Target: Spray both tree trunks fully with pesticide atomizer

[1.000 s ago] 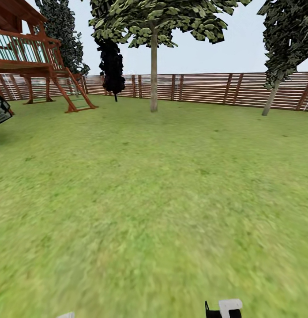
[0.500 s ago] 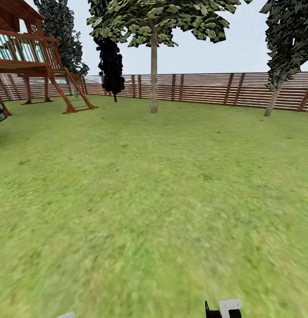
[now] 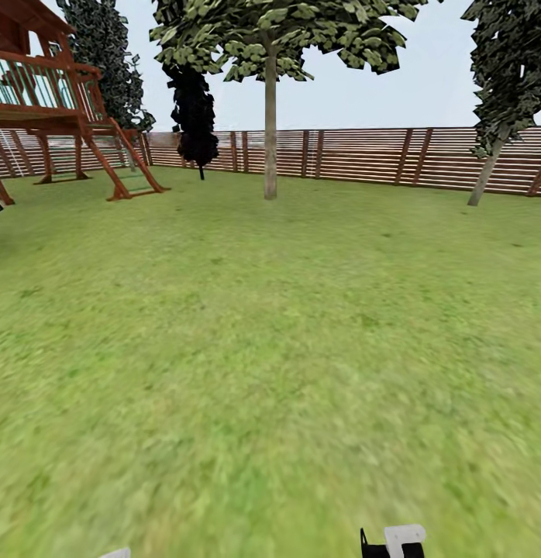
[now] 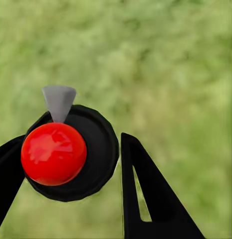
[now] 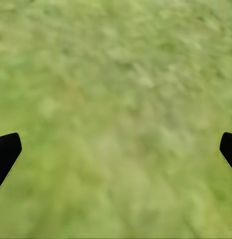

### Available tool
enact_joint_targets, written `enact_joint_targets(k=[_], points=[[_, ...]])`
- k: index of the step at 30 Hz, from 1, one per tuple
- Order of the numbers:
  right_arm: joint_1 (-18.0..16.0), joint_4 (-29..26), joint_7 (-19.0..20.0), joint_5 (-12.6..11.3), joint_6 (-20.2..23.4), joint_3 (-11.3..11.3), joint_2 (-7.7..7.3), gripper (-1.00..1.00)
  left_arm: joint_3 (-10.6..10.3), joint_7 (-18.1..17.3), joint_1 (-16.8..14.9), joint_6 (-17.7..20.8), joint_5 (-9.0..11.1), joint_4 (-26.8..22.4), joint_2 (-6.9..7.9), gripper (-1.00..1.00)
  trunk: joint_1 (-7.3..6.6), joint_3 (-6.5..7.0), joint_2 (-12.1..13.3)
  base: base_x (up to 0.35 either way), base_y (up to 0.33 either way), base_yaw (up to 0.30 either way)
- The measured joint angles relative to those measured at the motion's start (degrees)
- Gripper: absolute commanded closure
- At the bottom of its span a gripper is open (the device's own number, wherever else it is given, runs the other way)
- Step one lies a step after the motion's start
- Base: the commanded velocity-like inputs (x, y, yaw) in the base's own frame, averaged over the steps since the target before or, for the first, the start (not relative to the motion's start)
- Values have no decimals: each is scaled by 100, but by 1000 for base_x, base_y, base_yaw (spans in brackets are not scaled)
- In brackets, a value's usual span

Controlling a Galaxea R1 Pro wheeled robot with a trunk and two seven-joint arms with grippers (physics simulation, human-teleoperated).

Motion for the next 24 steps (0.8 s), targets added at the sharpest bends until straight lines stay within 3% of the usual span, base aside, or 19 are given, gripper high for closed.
enact_joint_targets(k=[24], points=[[1, 0, -1, -7, -1, -3, 3, -100, -1, 0, -2, 0, -1, 0, 0, 100, 0, 0, 0, 339, 0, 0]])
